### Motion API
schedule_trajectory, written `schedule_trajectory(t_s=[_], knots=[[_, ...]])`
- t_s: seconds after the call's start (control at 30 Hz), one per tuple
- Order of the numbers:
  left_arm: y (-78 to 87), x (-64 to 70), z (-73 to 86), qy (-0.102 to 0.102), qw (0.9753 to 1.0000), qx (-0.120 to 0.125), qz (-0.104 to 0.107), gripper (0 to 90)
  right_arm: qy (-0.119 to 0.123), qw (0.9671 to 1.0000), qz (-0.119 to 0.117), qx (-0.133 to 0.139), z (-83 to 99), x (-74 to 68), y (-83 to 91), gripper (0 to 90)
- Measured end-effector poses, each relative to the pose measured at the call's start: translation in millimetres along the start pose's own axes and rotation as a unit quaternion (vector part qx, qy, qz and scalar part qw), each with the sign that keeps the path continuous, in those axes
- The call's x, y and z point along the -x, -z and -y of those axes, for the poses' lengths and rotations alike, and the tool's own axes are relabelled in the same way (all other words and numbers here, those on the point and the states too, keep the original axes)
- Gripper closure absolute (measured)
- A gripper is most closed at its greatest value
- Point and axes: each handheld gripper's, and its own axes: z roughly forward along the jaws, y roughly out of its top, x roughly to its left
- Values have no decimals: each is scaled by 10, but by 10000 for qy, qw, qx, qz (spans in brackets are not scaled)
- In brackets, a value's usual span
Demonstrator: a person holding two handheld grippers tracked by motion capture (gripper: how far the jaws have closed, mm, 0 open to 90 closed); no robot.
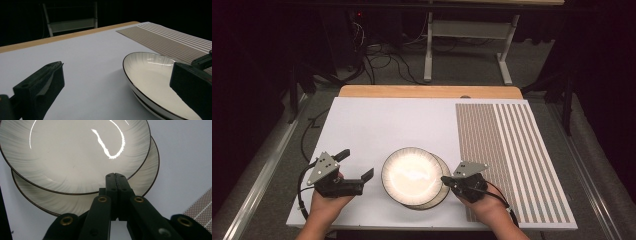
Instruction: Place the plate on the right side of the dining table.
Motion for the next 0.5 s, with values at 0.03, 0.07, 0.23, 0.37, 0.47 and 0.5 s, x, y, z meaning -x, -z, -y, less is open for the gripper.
schedule_trajectory(t_s=[0.03, 0.07, 0.23, 0.37, 0.47, 0.5], knots=[[0, 0, 0, -5, 10000, -4, 1, 1, -19, 10000, 9, -14, -4, -8, -3, 900], [0, 0, 0, -5, 10000, -4, 1, 1, -11, 10000, 6, -34, -9, -11, -5, 900], [-2, -1, 0, -9, 10000, -17, 11, 1, 17, 10000, 6, -53, -22, -30, -25, 900], [-12, 4, 4, 7, 10000, -29, 29, 1, 27, 10000, 4, -43, -23, -26, -32, 900], [-14, 7, 3, 9, 10000, -29, 32, 1, 21, 10000, -45, -35, -26, -43, -54, 900], [-12, 5, 3, 5, 10000, -35, 34, 1, 66, 9999, -68, -51, -31, -54, -68, 900]])
